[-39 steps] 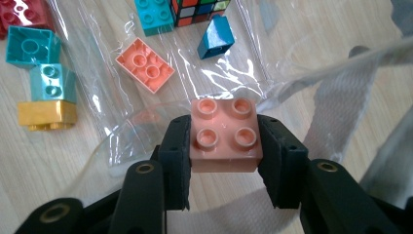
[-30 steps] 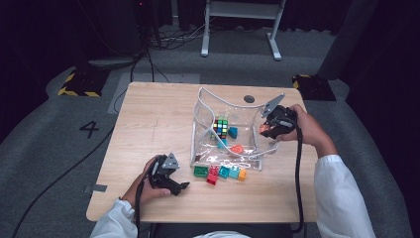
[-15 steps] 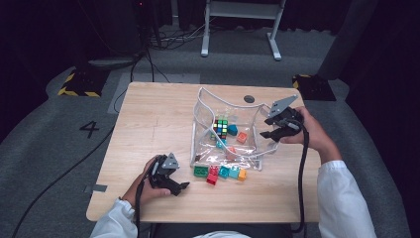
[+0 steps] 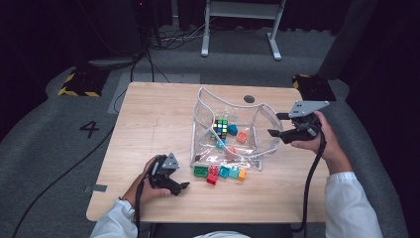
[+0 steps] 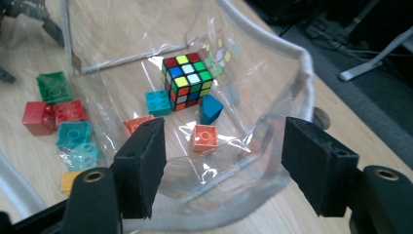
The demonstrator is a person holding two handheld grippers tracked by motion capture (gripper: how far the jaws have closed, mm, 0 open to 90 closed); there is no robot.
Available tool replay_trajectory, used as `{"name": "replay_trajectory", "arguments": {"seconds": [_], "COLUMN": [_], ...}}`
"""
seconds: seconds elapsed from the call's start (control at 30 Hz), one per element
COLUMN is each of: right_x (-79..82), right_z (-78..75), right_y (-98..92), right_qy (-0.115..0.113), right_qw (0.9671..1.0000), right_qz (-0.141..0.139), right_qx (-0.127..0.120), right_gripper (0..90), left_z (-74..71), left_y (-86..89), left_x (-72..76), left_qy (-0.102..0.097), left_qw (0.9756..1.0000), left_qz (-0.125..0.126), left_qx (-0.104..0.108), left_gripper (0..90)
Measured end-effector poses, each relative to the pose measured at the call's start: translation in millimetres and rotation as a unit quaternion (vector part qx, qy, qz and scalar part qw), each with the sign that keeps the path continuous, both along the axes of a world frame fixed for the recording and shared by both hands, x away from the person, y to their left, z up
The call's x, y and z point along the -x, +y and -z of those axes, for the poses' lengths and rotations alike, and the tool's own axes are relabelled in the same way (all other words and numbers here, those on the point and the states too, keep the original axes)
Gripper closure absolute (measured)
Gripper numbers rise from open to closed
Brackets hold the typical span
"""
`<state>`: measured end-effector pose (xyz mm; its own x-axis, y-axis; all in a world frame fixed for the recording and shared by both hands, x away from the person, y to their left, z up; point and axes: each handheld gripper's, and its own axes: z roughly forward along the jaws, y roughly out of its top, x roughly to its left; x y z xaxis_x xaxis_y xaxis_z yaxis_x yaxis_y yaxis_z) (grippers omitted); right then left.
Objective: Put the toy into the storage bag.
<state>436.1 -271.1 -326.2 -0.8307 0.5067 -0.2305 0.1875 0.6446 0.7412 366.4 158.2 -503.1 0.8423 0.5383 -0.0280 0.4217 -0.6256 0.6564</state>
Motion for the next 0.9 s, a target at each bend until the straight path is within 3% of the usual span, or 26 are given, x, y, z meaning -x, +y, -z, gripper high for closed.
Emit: {"name": "replay_trajectory", "arguments": {"seconds": [0.13, 0.23, 0.5, 0.67, 0.9], "right_x": [9.1, 15.6, 32.2, 39.3, 46.4], "right_z": [-0.6, 2.1, 9.0, 15.4, 36.5], "right_y": [-12.3, -17.6, -38.2, -52.4, -62.8], "right_qy": [-0.015, -0.014, -0.026, -0.025, -0.019], "right_qw": [0.9997, 0.9992, 0.9975, 0.9968, 0.9965], "right_qz": [0.013, 0.023, 0.041, 0.051, 0.062], "right_qx": [-0.011, -0.030, -0.051, -0.056, -0.052], "right_gripper": [33.1, 33.1, 33.5, 33.5, 32.2], "left_z": [0.0, 0.0, 0.0, 0.0, 0.2], "left_y": [0.0, 0.0, 0.0, -0.1, -0.2], "left_x": [0.0, 0.0, -0.1, 0.0, 0.1], "left_qy": [0.000, 0.000, 0.000, 0.000, 0.000], "left_qw": [1.0000, 1.0000, 1.0000, 1.0000, 1.0000], "left_qz": [0.000, 0.000, 0.000, 0.000, -0.002], "left_qx": [0.000, 0.000, 0.000, 0.000, 0.002], "left_gripper": [4.1, 4.1, 4.1, 4.1, 4.1]}}
